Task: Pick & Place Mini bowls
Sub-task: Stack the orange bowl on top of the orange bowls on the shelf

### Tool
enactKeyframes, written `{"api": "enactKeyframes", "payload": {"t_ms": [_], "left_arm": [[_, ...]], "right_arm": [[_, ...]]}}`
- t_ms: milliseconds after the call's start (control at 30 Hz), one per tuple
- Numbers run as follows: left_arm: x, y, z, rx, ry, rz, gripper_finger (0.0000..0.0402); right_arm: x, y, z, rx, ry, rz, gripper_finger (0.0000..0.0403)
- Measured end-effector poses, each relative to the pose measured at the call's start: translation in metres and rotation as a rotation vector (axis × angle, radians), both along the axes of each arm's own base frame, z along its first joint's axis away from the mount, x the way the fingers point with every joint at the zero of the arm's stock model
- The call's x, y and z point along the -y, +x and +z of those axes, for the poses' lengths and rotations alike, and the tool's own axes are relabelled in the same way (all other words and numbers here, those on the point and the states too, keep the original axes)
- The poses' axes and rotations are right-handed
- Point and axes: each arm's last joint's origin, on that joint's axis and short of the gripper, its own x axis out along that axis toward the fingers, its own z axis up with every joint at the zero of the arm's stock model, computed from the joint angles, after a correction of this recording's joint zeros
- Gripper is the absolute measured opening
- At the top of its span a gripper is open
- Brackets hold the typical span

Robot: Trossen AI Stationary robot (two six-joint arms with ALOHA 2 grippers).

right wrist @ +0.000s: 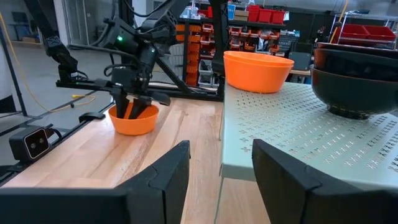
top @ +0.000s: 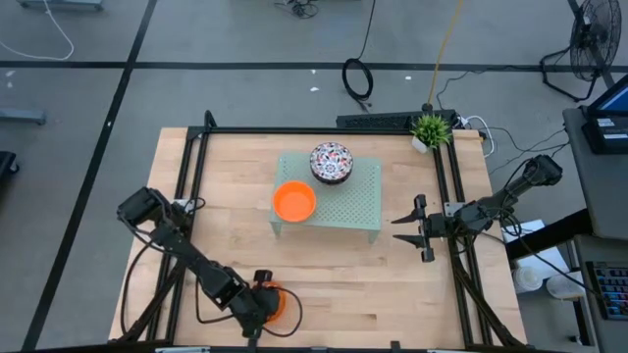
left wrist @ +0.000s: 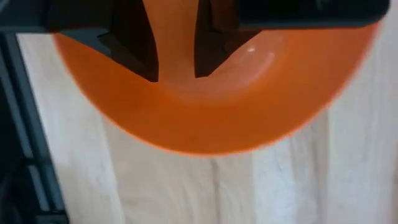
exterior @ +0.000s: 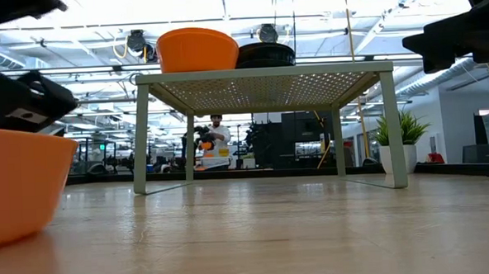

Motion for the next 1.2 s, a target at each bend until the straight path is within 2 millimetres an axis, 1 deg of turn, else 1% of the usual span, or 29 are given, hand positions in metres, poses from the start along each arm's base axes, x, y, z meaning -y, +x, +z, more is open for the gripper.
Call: {"api": "enactKeyframes", "payload": {"t_ms": [100,233,400,467,633,700,767,867,1000,1100,1200], "left_arm": [[-0.004,0.001,-0.001,-0.018,0.018,0.011,0.0094],[-0.013,-0.002,-0.004,-0.097,0.059,0.068,0.0081],[-0.027,-0.005,0.002,-0.151,0.107,0.115,0.0057],[-0.030,-0.008,0.009,-0.143,0.116,0.121,0.0045],[-0.034,-0.014,0.038,-0.085,0.065,0.119,0.0009],[-0.035,-0.018,0.050,-0.055,0.046,0.118,0.0004],[-0.037,-0.022,0.062,-0.014,0.045,0.126,0.0009],[-0.044,-0.033,0.072,-0.019,0.094,0.158,0.0018],[-0.056,-0.043,0.080,-0.062,0.084,0.306,0.0034],[-0.061,-0.042,0.078,-0.082,0.062,0.408,0.0062],[-0.063,-0.038,0.076,-0.087,0.052,0.442,0.0105]], "right_arm": [[0.000,0.000,0.000,0.000,0.000,0.000,0.0161],[0.000,0.000,0.000,0.000,0.000,0.000,0.0161],[0.000,0.000,0.000,0.000,0.000,0.000,0.0161],[0.000,0.000,0.000,0.000,0.000,0.000,0.0161],[0.000,0.000,0.000,0.000,0.000,0.000,0.0161],[0.000,0.000,0.000,0.000,0.000,0.000,0.0161],[0.000,0.000,0.000,0.000,0.000,0.000,0.0161],[0.000,0.000,0.000,0.000,0.000,0.000,0.0161],[0.000,0.000,0.000,0.000,0.000,0.000,0.0161],[0.000,0.000,0.000,0.000,0.000,0.000,0.0161],[0.000,0.000,0.000,0.000,0.000,0.000,0.0161]]}}
